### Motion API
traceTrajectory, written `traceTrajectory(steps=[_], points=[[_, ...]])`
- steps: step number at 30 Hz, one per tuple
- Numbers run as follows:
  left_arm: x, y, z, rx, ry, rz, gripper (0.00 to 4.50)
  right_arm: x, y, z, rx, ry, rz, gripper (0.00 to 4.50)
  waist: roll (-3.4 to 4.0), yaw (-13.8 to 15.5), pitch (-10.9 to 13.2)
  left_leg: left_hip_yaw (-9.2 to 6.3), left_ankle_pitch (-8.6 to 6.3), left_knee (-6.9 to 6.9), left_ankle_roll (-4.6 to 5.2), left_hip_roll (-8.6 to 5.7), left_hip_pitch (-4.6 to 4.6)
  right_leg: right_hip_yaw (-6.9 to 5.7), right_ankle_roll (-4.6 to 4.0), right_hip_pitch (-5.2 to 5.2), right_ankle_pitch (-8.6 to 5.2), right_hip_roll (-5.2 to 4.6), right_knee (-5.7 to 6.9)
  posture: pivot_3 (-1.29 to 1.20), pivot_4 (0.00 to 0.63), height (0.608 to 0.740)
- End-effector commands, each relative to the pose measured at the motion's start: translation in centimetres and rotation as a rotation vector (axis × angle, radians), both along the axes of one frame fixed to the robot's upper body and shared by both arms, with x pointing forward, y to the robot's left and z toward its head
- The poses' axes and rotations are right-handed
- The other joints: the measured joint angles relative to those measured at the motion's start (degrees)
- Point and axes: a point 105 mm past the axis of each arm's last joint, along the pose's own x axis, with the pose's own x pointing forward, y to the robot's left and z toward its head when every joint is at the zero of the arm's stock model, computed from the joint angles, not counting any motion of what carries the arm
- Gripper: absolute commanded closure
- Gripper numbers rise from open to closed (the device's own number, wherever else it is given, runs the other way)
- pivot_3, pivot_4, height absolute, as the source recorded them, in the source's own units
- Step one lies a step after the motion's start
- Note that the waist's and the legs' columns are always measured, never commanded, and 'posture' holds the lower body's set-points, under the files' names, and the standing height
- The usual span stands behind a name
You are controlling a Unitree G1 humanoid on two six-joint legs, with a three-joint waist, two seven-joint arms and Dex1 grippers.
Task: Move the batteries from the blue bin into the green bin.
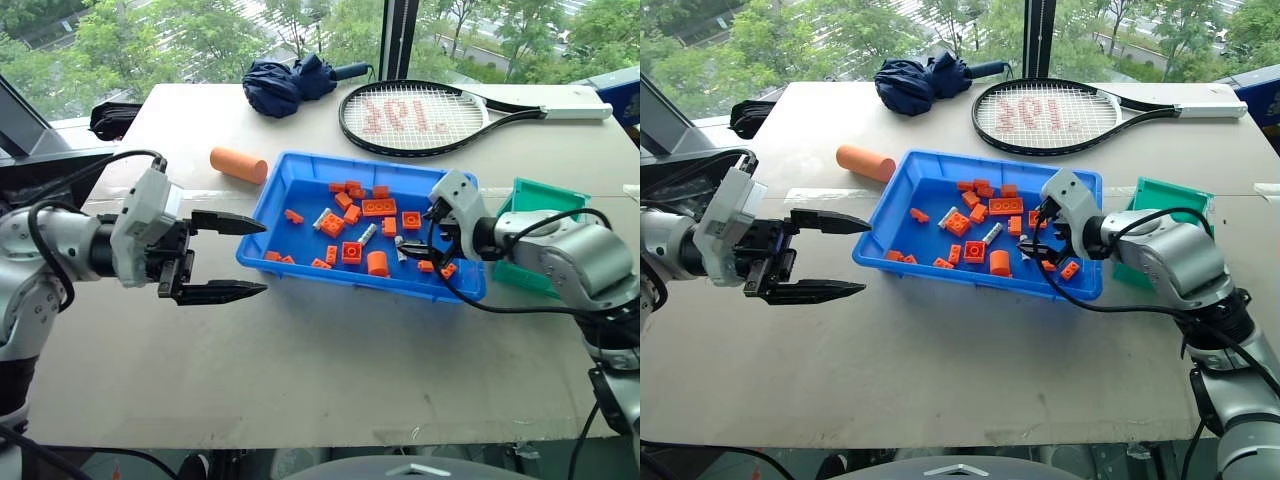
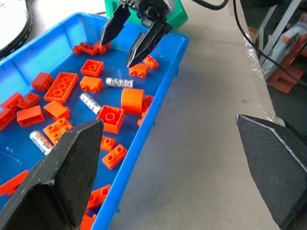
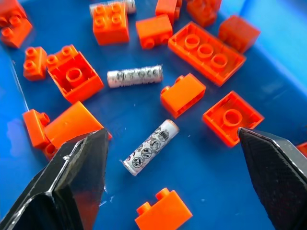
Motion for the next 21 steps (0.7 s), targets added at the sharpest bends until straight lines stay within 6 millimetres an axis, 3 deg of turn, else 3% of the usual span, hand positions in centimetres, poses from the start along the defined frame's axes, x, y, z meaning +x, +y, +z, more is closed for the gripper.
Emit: traceTrajectory(steps=[1, 11, 20, 21], points=[[-0.1, 0.1, 1.3, 0.038, -0.048, 0.002, 0.00, 0.0, 0.8, 0.6, -0.008, -0.014, -0.016, 0.17, 0.00, -0.03, 0.00, 0.01, 0.06, 0.05, -0.11, 0.00, -0.08, 0.00, 0.01, -0.06, 0.00, 0.00, 0.03, 0.00, 0.150, 0.740], [0.6, 0.0, 2.0, 0.069, -0.093, -0.023, 0.00, 0.6, 1.4, -1.5, -0.076, -0.014, -0.085, 0.17, 0.00, -0.12, 0.00, 0.01, -0.05, 0.13, 0.08, -0.06, -0.03, -0.02, 0.01, -0.04, 0.01, 0.00, 0.19, 0.00, 0.150, 0.740], [0.9, -0.1, 2.1, 0.067, -0.111, -0.047, 0.00, 0.9, 1.1, -1.9, -0.075, -0.033, -0.122, 4.23, 0.00, -0.21, 0.00, 0.00, -0.04, 0.15, 0.08, -0.07, -0.04, -0.02, 0.01, -0.04, 0.01, 0.02, 0.20, 0.00, 0.150, 0.740], [0.9, -0.2, 2.1, 0.062, -0.113, -0.052, 0.00, 0.8, 1.0, -1.8, -0.065, -0.032, -0.130, 4.45, 0.00, -0.19, 0.00, 0.00, -0.04, 0.17, 0.08, -0.07, -0.04, -0.01, 0.01, -0.04, 0.01, 0.01, 0.21, 0.00, 0.150, 0.740]])
